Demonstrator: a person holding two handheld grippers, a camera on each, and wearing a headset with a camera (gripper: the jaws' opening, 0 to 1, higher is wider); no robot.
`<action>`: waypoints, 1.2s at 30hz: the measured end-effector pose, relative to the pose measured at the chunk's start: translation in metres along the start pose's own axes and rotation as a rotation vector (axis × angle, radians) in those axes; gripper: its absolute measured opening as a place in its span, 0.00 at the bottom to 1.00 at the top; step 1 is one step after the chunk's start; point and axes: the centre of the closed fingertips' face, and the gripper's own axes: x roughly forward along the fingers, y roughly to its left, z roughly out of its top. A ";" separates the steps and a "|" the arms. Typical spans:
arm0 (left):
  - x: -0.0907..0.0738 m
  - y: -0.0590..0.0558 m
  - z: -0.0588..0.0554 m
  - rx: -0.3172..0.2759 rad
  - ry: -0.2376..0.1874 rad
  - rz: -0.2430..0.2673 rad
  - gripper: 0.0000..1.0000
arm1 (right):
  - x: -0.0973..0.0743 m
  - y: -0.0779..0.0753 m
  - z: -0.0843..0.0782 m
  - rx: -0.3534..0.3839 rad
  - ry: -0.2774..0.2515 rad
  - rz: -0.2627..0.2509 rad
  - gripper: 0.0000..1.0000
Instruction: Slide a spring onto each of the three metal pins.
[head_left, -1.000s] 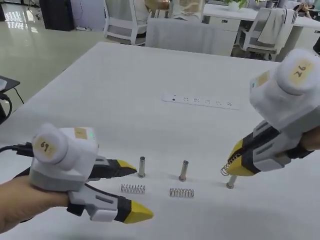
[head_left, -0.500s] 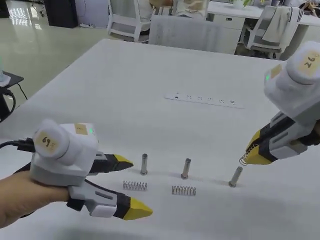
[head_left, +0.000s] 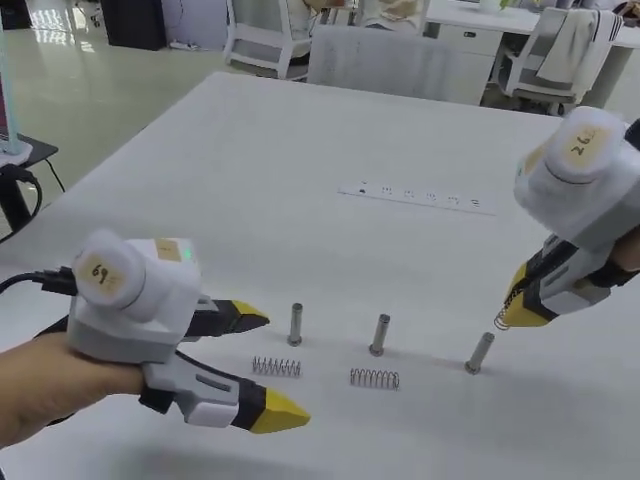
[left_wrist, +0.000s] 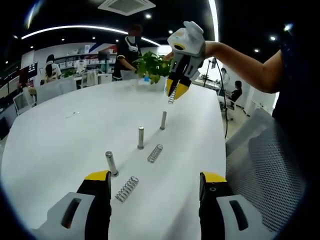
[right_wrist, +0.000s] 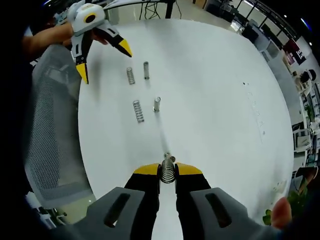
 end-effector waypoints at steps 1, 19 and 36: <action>0.000 0.000 0.000 0.000 0.000 0.001 0.68 | 0.001 0.000 0.000 -0.001 0.000 0.002 0.09; -0.001 0.001 -0.001 -0.005 -0.003 -0.001 0.69 | 0.019 -0.007 -0.006 -0.006 0.035 0.014 0.09; -0.002 0.002 -0.002 -0.014 -0.002 -0.003 0.69 | 0.034 -0.008 -0.010 0.006 0.050 0.044 0.09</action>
